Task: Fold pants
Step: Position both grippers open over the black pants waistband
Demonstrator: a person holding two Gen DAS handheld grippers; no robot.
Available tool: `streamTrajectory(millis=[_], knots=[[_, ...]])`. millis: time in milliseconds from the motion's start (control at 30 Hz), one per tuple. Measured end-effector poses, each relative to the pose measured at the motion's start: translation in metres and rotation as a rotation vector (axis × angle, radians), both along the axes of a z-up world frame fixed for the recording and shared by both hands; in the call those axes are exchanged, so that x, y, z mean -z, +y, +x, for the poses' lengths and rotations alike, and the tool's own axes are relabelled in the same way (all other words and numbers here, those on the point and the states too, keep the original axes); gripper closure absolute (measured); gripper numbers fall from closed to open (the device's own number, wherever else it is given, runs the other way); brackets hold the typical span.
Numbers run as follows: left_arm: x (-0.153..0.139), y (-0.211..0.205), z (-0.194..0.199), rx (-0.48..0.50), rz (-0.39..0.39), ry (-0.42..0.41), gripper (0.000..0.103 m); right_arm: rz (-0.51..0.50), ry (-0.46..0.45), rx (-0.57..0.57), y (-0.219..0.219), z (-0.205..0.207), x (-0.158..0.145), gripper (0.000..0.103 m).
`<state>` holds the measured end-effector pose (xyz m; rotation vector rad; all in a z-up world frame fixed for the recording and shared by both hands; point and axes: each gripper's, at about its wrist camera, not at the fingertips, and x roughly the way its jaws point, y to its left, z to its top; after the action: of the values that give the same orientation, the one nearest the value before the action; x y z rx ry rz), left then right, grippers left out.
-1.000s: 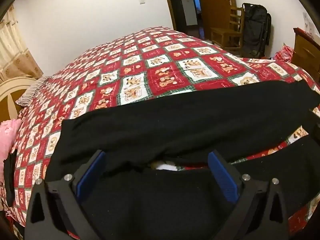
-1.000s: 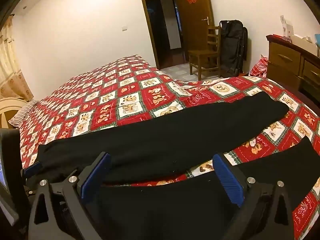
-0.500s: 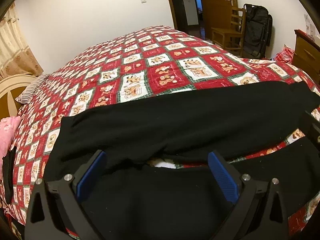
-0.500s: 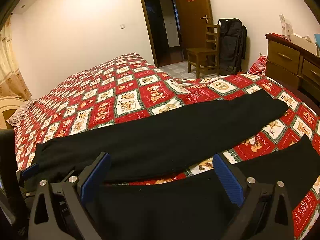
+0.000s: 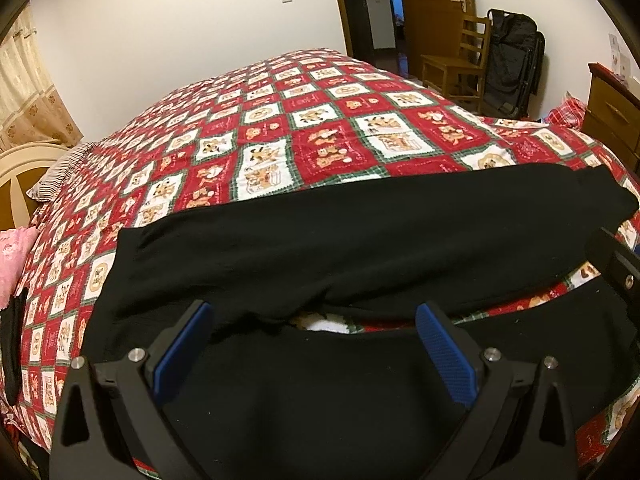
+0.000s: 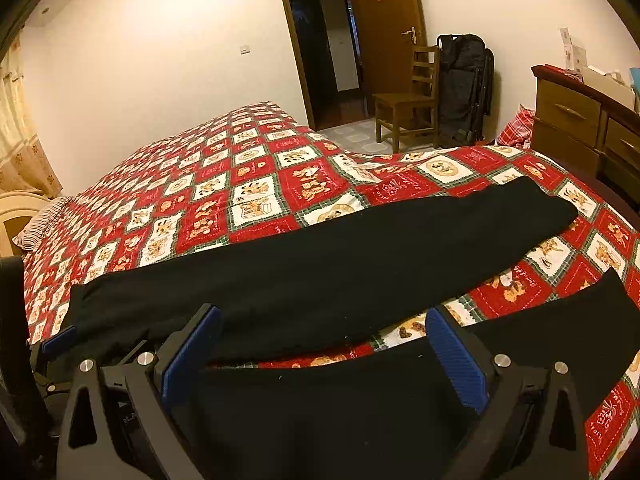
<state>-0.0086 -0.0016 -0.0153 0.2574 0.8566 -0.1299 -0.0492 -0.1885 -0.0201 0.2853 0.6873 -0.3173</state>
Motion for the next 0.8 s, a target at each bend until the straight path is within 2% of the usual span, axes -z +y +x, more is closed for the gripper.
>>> streamTrajectory(millis=[800], knots=[[-0.0016,0.0029,-0.0002,-0.002,0.014,-0.012,0.000,0.000,0.003,-0.001,-0.0002,0.0008,0.0006,0.001]])
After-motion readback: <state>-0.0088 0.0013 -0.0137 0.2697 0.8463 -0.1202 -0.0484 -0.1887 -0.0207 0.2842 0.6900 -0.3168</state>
